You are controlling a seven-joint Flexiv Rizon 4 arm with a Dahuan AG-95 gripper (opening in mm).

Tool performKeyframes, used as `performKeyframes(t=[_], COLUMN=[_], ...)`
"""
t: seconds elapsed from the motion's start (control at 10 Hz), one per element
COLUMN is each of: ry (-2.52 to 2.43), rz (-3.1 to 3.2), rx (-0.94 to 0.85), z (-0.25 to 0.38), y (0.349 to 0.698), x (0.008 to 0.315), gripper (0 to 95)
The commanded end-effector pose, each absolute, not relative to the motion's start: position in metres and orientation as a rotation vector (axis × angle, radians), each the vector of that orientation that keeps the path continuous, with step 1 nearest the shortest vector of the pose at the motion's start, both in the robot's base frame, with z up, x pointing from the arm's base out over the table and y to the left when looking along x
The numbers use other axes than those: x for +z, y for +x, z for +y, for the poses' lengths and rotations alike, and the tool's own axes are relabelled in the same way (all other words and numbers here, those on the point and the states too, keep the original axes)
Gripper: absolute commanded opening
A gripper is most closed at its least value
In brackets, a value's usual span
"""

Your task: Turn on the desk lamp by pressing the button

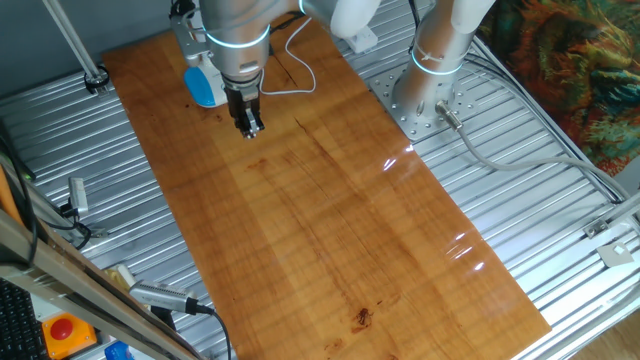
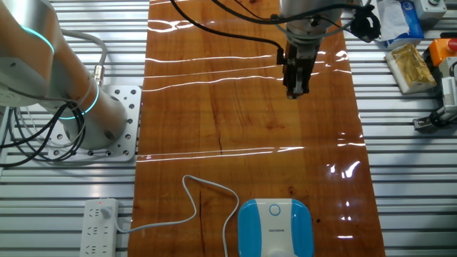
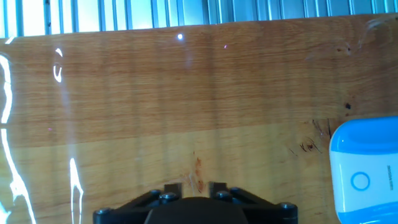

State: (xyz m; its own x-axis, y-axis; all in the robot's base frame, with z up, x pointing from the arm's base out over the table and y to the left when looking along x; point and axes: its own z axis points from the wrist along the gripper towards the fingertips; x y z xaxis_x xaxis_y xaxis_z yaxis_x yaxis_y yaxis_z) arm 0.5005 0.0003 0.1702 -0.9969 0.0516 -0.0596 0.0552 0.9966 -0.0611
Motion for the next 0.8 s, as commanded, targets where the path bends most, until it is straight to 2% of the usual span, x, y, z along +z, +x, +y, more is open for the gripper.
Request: performKeyframes(t=[0.1,0.4,0.8], ry=[0.113,0.181,0.115], rz=[3.08,3.079,3.086], rx=[-0.09,-0.08,-0.07], z=[0.0,-0.007,-0.051], y=[0.5,0.5,0.493], x=[0.17,0.167,0.144], gripper=[0.0,0.0,0.0])
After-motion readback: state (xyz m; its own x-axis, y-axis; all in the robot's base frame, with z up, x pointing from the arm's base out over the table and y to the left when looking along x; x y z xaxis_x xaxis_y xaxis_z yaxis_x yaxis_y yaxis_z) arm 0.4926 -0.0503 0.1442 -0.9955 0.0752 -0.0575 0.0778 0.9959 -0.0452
